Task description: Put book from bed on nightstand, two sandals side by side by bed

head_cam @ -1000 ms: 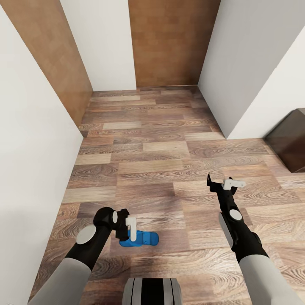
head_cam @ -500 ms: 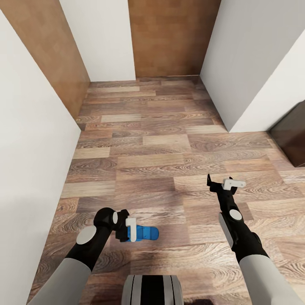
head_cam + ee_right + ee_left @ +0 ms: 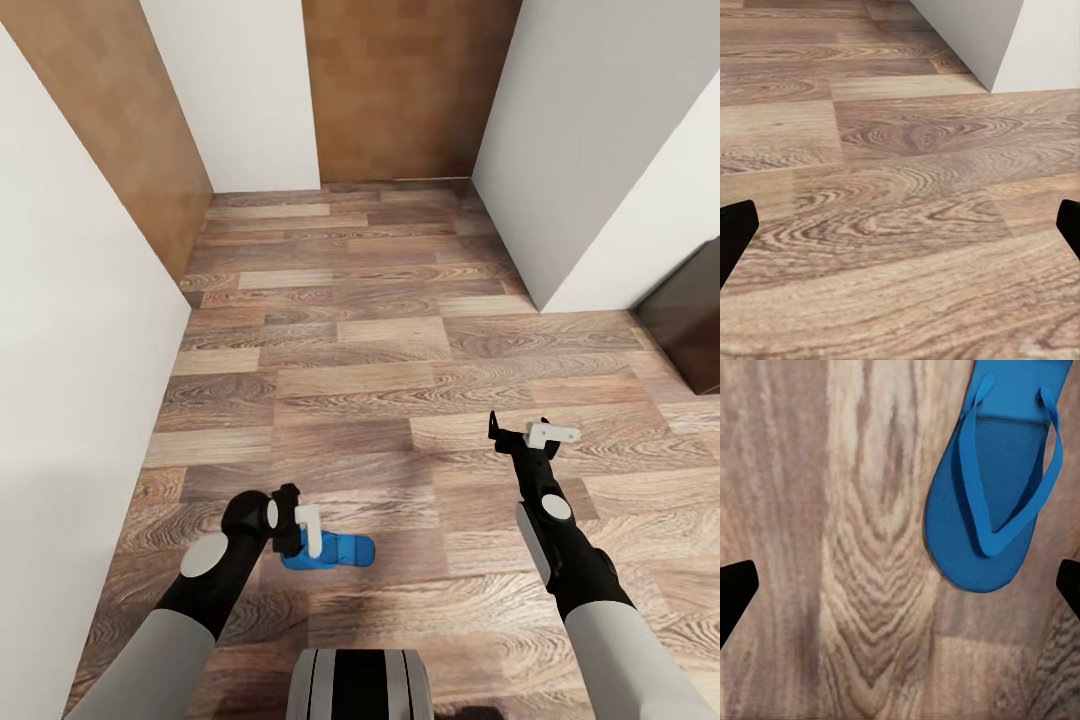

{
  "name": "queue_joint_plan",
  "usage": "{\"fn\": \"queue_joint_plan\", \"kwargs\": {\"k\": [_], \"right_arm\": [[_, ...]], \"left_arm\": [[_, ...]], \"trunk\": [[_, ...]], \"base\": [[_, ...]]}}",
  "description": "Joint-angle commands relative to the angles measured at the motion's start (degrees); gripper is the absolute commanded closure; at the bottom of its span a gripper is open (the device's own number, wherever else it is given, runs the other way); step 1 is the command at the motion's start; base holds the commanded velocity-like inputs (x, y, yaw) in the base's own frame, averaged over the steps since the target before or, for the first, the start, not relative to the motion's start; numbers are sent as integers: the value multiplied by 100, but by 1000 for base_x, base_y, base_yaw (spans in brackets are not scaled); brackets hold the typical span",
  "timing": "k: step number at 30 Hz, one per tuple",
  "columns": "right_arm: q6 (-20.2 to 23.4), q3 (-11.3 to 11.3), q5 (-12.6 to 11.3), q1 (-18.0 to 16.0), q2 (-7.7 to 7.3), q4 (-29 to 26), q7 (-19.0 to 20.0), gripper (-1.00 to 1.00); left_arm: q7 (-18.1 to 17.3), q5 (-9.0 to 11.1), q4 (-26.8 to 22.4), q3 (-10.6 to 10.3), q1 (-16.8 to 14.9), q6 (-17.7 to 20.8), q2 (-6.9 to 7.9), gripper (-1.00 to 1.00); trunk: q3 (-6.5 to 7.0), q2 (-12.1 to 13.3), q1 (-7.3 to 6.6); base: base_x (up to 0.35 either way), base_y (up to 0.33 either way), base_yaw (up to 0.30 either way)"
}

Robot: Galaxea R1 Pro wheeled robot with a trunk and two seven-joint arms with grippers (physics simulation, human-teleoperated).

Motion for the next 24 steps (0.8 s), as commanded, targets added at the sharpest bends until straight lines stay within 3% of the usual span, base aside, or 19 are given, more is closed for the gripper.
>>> {"fn": "queue_joint_plan", "kwargs": {"k": [1,6,24], "right_arm": [[-15,8,4,-2,-2,3,-21,-100],[-15,10,4,-2,-2,3,-21,-100],[-20,4,4,-2,-2,3,-21,-100]], "left_arm": [[4,-7,20,-9,-2,72,-1,-100],[46,1,65,-29,-2,103,-8,-100],[33,9,76,-45,-2,107,-79,-100]], "trunk": [[-3,-1,-1],[-3,-1,-1],[-402,-25,45]], "base": [[0,0,0],[0,0,0],[0,0,0]]}}
